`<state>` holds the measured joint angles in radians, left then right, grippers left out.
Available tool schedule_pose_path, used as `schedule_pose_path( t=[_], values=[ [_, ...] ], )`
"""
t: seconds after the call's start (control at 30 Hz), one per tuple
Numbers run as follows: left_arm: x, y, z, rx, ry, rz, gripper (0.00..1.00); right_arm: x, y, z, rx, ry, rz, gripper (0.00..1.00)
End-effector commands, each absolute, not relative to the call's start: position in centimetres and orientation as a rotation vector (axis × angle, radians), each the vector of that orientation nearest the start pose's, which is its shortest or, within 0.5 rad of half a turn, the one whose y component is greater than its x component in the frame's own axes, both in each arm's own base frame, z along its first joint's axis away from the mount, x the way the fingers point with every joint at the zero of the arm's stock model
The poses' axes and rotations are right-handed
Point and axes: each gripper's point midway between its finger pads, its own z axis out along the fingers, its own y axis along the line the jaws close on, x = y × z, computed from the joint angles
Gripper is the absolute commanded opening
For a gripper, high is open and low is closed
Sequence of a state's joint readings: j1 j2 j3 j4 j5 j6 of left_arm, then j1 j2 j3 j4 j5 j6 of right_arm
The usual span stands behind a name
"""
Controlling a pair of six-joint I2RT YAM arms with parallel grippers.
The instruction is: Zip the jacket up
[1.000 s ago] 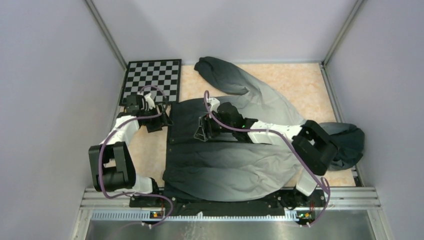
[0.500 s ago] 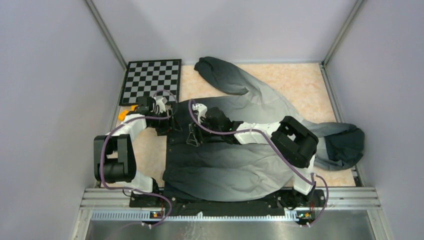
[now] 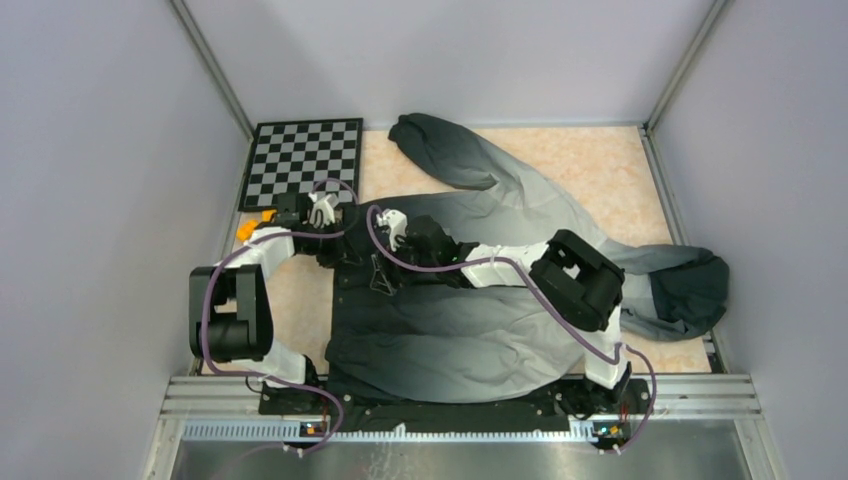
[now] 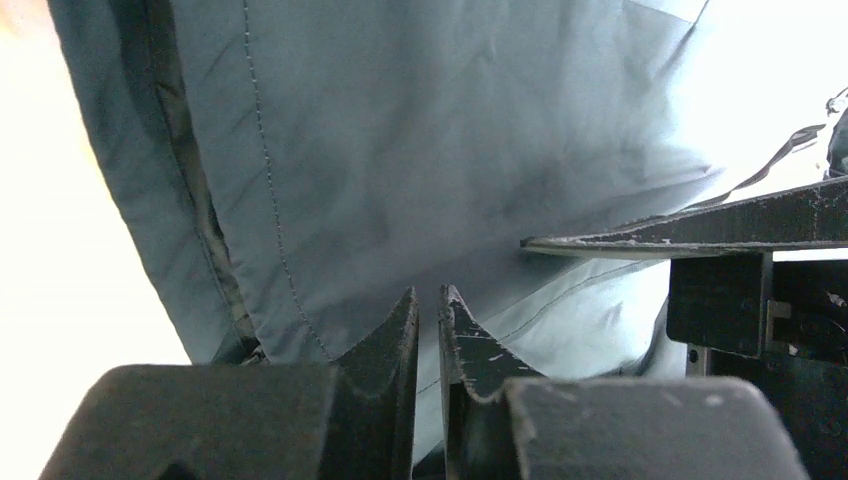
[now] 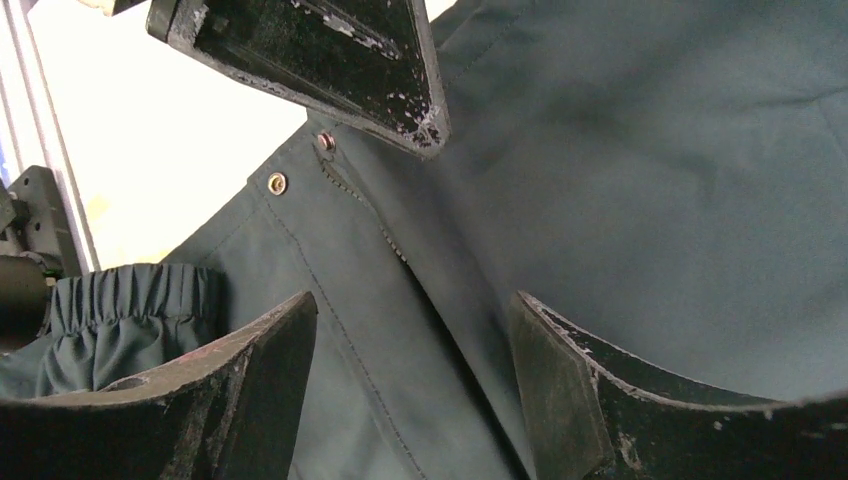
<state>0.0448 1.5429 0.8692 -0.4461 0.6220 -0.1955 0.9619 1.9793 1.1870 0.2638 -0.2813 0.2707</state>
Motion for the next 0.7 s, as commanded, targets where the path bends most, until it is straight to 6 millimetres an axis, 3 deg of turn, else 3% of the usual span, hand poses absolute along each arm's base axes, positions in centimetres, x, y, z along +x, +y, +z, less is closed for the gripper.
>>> schedule_pose_path(
  t=[0.0,0.1,0.23,0.4,0.5,0.57,0.67],
  values=[
    [30.7,-10.3,8.1,-0.051,2.525,-0.933,0.13,26.4,49.1,9.8,-0.993,1.857,1.034,0.7],
    [31.0,-9.9,8.6,-0.055,2.51,-0.892,0.15,26.5,49.9,10.0,-1.0,1.804,1.07,0.71],
    [31.6,-7.5,10.0,-0.169,2.485,-0.676,0.44,26.4,50.9,9.5,-1.028,1.737,1.108,0.73],
    [31.5,-2.5,13.0,-0.43,2.38,-0.329,0.7,27.0,52.2,9.8,-1.075,1.623,1.112,0.73],
    [30.9,0.4,14.8,-0.497,2.29,-0.146,0.85,27.1,52.7,9.9,-1.111,1.567,1.105,0.71],
    [30.5,1.5,15.4,-0.499,2.263,-0.072,0.86,27.0,52.9,9.8,-1.135,1.547,1.104,0.7],
    [30.0,1.0,15.0,-0.492,2.269,-0.099,0.86,26.9,53.0,9.5,-1.158,1.528,1.11,0.7]
  ],
)
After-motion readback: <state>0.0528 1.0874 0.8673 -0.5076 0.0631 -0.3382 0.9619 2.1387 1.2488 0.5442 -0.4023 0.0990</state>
